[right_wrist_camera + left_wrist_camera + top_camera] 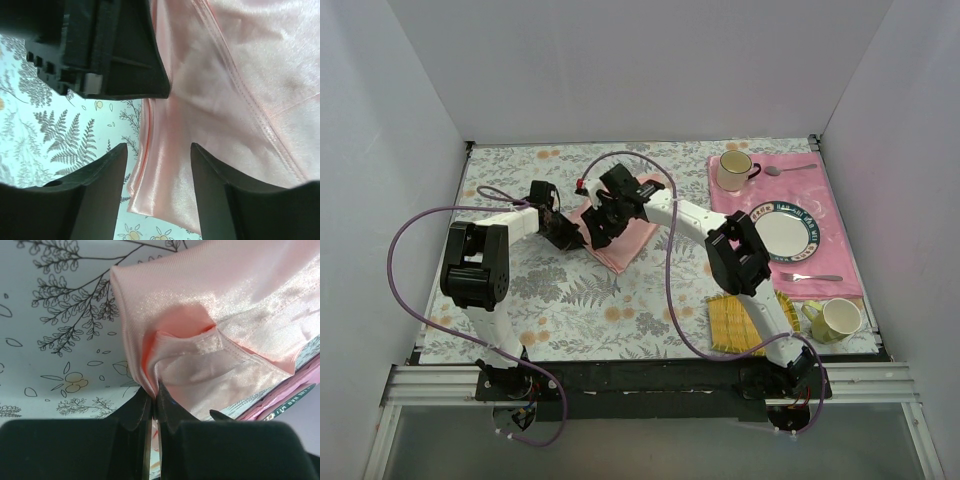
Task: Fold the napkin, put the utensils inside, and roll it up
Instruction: Roll the napkin with the utensil
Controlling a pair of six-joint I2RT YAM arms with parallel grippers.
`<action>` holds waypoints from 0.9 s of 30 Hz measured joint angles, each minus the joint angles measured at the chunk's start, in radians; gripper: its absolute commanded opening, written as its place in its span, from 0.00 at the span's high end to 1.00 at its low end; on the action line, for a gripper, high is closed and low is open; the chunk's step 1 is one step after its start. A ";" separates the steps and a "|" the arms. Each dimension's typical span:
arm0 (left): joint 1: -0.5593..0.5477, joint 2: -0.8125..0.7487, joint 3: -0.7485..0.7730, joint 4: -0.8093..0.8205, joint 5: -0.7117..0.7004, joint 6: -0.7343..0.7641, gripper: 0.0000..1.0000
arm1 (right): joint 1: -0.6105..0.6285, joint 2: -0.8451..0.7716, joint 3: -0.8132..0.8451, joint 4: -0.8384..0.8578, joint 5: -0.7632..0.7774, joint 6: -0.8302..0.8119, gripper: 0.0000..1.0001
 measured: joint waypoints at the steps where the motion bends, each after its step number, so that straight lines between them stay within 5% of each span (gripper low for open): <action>1: 0.000 0.000 0.000 -0.003 0.001 -0.005 1.00 | 0.011 -0.009 -0.005 0.002 0.024 -0.019 0.36; 9: 0.000 0.000 0.025 -0.047 0.030 -0.044 1.00 | 0.103 -0.033 -0.033 0.027 0.167 -0.142 0.34; 18: 0.001 0.004 0.064 -0.089 0.043 -0.050 1.00 | 0.151 -0.033 -0.124 0.113 0.295 -0.203 0.43; 27: 0.001 0.010 0.064 -0.091 0.046 -0.051 0.95 | 0.160 -0.033 -0.145 0.151 0.374 -0.221 0.78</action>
